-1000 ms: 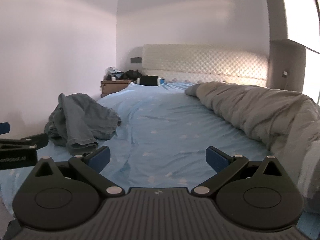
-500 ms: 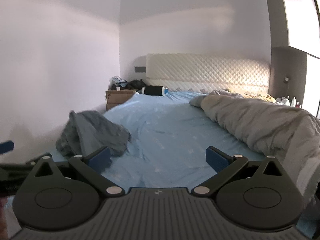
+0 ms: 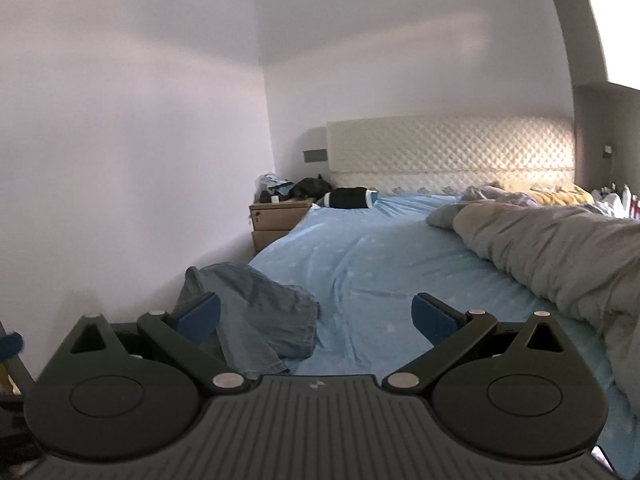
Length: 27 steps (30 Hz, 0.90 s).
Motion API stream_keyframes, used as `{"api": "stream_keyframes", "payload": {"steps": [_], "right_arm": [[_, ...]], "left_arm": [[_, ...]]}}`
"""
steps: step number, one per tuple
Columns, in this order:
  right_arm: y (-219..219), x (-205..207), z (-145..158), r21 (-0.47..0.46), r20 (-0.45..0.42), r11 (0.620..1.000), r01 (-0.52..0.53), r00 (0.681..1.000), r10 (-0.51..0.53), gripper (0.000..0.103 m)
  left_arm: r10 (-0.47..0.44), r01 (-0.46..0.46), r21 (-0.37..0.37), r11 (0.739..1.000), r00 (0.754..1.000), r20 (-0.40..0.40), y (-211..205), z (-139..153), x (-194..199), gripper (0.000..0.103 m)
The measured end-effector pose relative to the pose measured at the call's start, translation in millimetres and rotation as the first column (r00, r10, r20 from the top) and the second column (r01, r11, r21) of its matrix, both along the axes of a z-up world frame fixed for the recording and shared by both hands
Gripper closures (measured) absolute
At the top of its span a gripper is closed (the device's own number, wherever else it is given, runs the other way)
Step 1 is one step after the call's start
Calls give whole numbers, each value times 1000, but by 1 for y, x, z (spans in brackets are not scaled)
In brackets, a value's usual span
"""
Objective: Fold clothes
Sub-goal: 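Approach the crumpled grey-green trousers on the bed with both tools, then grasp the trousers fabric with the left gripper and lift it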
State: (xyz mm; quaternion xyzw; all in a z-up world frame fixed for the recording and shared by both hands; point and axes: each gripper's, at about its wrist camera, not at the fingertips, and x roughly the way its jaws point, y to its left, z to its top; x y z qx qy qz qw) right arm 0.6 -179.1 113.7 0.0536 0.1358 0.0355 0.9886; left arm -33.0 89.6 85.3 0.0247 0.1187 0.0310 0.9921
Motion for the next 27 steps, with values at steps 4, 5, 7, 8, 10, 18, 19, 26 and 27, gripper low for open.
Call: {"api": "stream_keyframes", "payload": {"steps": [4, 5, 7, 8, 10, 18, 19, 26, 27], "right_arm": [[-8, -4, -9, -5, 21, 1000, -27, 999, 27, 0], [-11, -5, -11, -9, 28, 1000, -27, 999, 27, 0], [-14, -6, -15, -26, 51, 999, -35, 998, 37, 0], [-17, -7, -17, -36, 64, 998, -43, 997, 45, 0], [-23, -3, -20, -45, 74, 998, -40, 996, 43, 0], [-31, 34, -37, 3, 105, 998, -67, 992, 67, 0], [-30, 42, -40, 22, 106, 997, -75, 992, 72, 0], [-28, 105, -70, 120, 79, 989, -81, 994, 71, 0], [-30, 112, -75, 137, 66, 986, -93, 994, 84, 1]], "left_arm": [[21, -22, -29, 999, 1000, -11, -12, -2, -6, 0], [26, -27, -30, 999, 1000, -14, -16, -3, -6, 0], [34, -34, -28, 999, 999, -12, -25, -5, -3, 0], [38, -38, -27, 999, 999, -12, -29, -7, -1, 0], [43, -43, -25, 999, 999, -2, -35, -9, 5, 0], [49, -51, -52, 997, 998, -45, -34, -38, 45, 0], [41, -46, -74, 996, 997, -64, -30, -44, 54, 0], [-36, -21, -245, 969, 974, -226, 0, -88, 124, 6], [-39, -25, -260, 965, 970, -239, 2, -93, 134, 7]]}}
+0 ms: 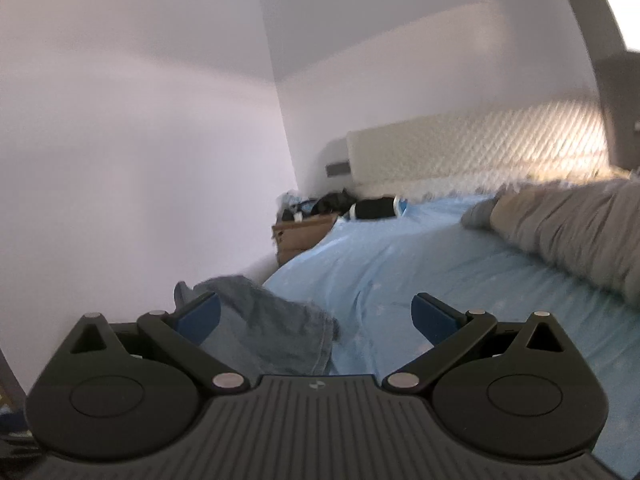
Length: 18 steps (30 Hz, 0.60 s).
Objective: Fold clothes
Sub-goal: 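Grasp the trousers fabric with the left gripper and lift it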
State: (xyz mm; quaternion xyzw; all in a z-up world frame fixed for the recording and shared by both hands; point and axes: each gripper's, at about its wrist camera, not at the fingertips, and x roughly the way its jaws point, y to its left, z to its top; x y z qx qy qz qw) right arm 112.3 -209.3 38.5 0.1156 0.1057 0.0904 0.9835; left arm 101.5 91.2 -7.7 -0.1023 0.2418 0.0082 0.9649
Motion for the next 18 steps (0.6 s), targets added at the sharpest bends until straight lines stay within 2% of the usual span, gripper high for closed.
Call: {"api": "stream_keyframes", "payload": {"steps": [4, 8, 11, 13, 18], "right_arm": [[-14, 16, -21, 63, -36, 996, -57, 998, 60, 2], [-27, 25, -37, 91, -77, 994, -67, 994, 74, 3], [-35, 30, -48, 112, -119, 992, -56, 990, 70, 4], [-39, 36, -55, 122, -143, 991, -55, 987, 73, 6], [-48, 56, -70, 155, -201, 987, -50, 976, 81, 17]], "left_arm": [[-7, 5, -60, 998, 999, -34, 5, -23, 40, 9], [-7, -4, -131, 991, 997, -80, 5, -50, 86, 16], [9, -31, -180, 983, 992, -124, 3, -71, 119, 28], [11, -34, -166, 985, 991, -137, -3, -76, 134, 40], [-36, 32, -52, 998, 997, -75, -37, -70, 154, 41]]}}
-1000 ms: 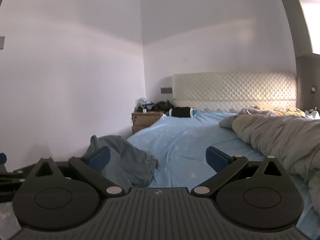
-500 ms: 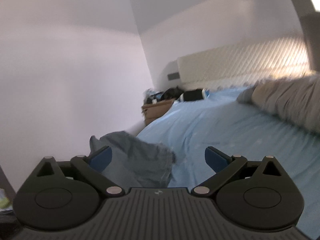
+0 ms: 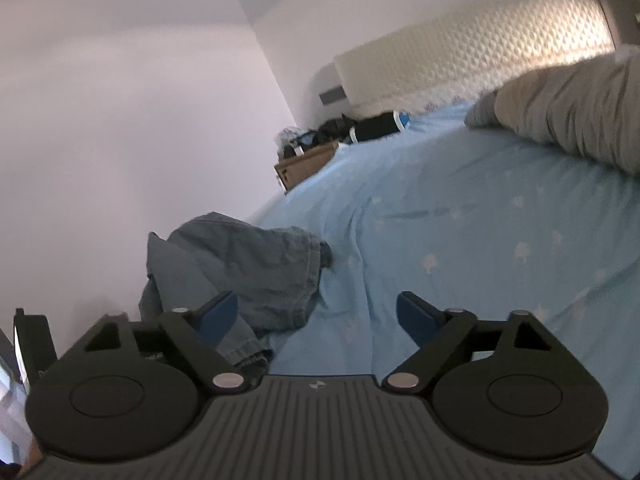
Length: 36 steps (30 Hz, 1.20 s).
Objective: Fold clothes
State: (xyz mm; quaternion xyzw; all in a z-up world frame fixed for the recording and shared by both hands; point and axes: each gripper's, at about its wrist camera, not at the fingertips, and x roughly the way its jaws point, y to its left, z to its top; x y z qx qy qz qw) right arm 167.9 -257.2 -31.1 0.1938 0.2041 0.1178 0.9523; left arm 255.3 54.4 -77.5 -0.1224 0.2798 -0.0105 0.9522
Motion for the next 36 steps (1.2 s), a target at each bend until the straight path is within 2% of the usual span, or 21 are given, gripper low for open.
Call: {"api": "stream_keyframes", "payload": {"steps": [3, 7, 10, 12, 16, 17, 18, 19, 20, 22, 25, 29, 32, 36], "right_arm": [[-4, 5, -3, 8, -11, 1000, 6, 1000, -6, 24], [-15, 6, -9, -21, -27, 998, 56, 998, -56, 28], [-22, 6, -17, -20, -48, 996, 88, 995, -89, 29], [-26, 10, -22, -21, -62, 995, 102, 993, -103, 29], [-34, 11, -27, 10, -78, 993, 114, 991, -112, 29], [-35, 11, -28, 14, -81, 993, 115, 990, -113, 28], [-36, 11, -30, 18, -84, 993, 114, 990, -112, 28], [-37, 11, -31, 22, -87, 993, 115, 990, -113, 28], [-38, 11, -33, 28, -94, 993, 118, 989, -115, 28], [-42, 12, -37, 46, -109, 991, 123, 987, -118, 29], [-44, 13, -41, 57, -115, 991, 125, 986, -117, 31], [-44, 12, -40, 66, -110, 989, 130, 986, -122, 36], [-43, 8, -38, 69, -92, 989, 130, 988, -124, 38], [-43, 4, -36, 87, -88, 988, 128, 989, -121, 40]], "left_arm": [[-67, 64, 106, 992, 997, 27, -30, 2, 18, 41], [-119, 111, 255, 960, 993, 14, -64, -13, 56, 41], [-123, 117, 310, 943, 992, 0, -79, -23, 77, 41], [-143, 130, 370, 920, 990, 10, -91, -29, 86, 41], [-150, 172, 478, 861, 985, -83, -102, -55, 110, 42], [-136, 168, 507, 845, 986, -100, -103, -63, 115, 44], [-116, 159, 524, 837, 987, -113, -102, -68, 122, 51], [-95, 144, 526, 838, 988, -119, -98, -73, 128, 56], [-92, 136, 507, 851, 990, -110, -94, -73, 131, 59], [-83, 116, 469, 876, 992, -91, -87, -70, 131, 89], [-51, 48, 401, 915, 999, -4, -84, -50, 115, 94], [-96, 55, 356, 933, 990, 101, -79, -13, 80, 98], [-152, 89, 322, 943, 972, 177, -71, 21, 41, 98], [-196, 131, 234, 963, 939, 283, -48, 70, -19, 98]]}}
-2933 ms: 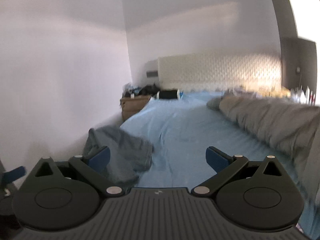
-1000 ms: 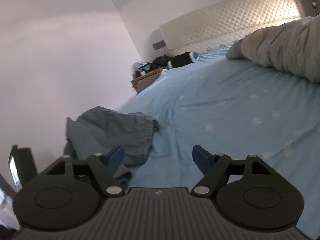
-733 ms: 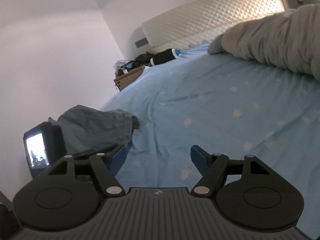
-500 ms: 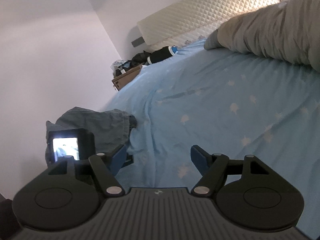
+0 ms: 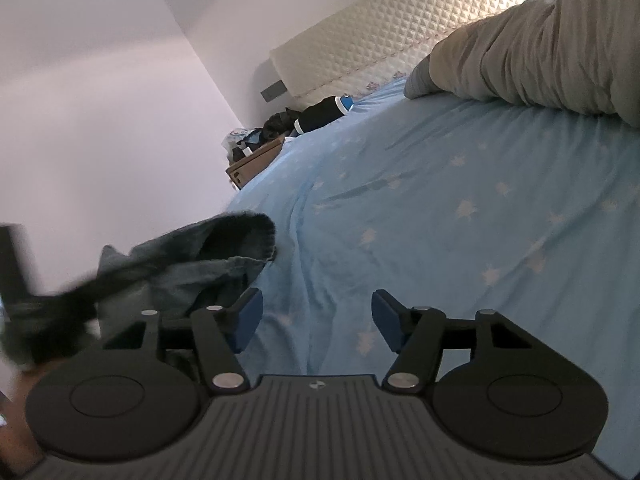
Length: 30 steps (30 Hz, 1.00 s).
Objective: Fold clothes
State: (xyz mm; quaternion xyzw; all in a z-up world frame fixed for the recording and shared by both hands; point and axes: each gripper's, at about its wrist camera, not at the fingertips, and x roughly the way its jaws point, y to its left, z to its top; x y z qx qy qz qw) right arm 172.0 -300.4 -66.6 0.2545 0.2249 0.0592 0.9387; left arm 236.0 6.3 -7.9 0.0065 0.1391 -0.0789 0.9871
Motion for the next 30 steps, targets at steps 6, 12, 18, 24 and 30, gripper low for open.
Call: {"api": "stream_keyframes", "payload": {"steps": [6, 12, 18, 24, 30], "right_arm": [[-1, -13, 8, 16, 33, 1000, 10, 999, -10, 41], [4, -12, 7, 52, 13, 999, -5, 1000, 4, 46], [20, -9, 5, 36, -7, 998, -57, 998, 57, 46], [37, -7, 0, -3, -41, 992, -125, 991, 125, 46], [46, -6, 2, -63, -51, 988, -144, 989, 140, 46]], "left_arm": [[-44, 67, -168, 984, 990, 137, 55, 51, -104, 98], [116, -87, -266, 960, 989, 95, 134, 43, -154, 98], [306, -329, -305, 894, 944, -124, 213, -6, -153, 98], [354, -393, -217, 894, 914, -198, 237, -17, -149, 87], [360, -370, -73, 926, 925, -118, 215, 3, -157, 51]]}}
